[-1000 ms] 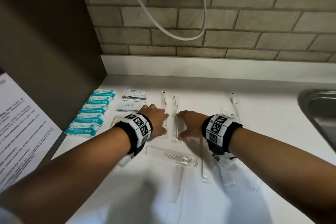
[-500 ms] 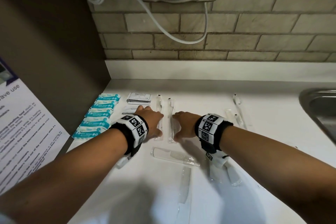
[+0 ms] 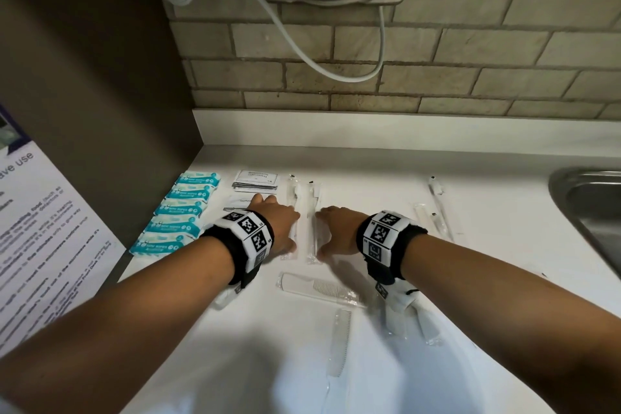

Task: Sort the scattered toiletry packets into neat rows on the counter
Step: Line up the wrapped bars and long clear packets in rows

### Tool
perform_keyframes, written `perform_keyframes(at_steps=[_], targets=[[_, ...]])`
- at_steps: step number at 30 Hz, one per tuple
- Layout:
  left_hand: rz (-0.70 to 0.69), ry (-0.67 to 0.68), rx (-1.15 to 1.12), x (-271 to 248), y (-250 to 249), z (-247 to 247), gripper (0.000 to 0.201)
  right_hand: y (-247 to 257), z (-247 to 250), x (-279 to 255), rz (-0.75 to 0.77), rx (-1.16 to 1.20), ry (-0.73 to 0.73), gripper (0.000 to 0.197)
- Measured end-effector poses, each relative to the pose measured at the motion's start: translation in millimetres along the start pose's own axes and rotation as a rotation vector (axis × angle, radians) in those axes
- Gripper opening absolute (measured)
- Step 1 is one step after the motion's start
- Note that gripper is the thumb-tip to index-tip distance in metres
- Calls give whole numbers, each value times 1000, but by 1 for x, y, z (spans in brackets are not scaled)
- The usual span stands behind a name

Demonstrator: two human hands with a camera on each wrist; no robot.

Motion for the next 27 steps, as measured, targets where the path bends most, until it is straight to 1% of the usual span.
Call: perform_keyframes(at_steps=[4,7,8,11,13,15,16,18,20,23,25,27], targets=[[1,3,-50,3,1,0,56,-1,1,-1,12,15,2,72],[4,-49,-125,5,-4,16,52,-13,15,-11,18,99,-47,69],[-6,-84,-137,8,-9,24,48,-24,22,-16,-1,130,-73,65],[-50,-195,-218,18,-32,49,40,-76,44,-30,-97,136,-136,41],[-105,-227,-315,29,-64,59,34,-122,58,-43,-204,136,-157,29],[-150,-203,-369,37,-100,64,28,-166,67,-49,-316,103,-159,27],[-177,-177,-361,42,-121,65,29,-187,71,-51,-367,93,-154,27],[-220,-118,-314,50,-163,66,35,-225,74,-54,-473,155,-149,24],[-245,-90,-282,56,-199,69,43,-251,72,-51,-534,167,-138,19],[-219,-62,-305,66,-233,64,48,-276,60,-39,-596,197,-109,43],[-166,-36,-368,74,-245,57,48,-284,55,-29,-597,228,-117,49],[-134,-40,-399,79,-251,54,44,-288,48,-15,-598,233,-100,51]])
Point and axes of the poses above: each hand's wrist, its own x-axis towards the middle knuckle, its own z-axis out of the back of the hand, y = z × x, the point moved 9 cm from there along x, towards the middle knuckle, and after that the axes turned 6 degrees about -z, right-handed, at the moved point
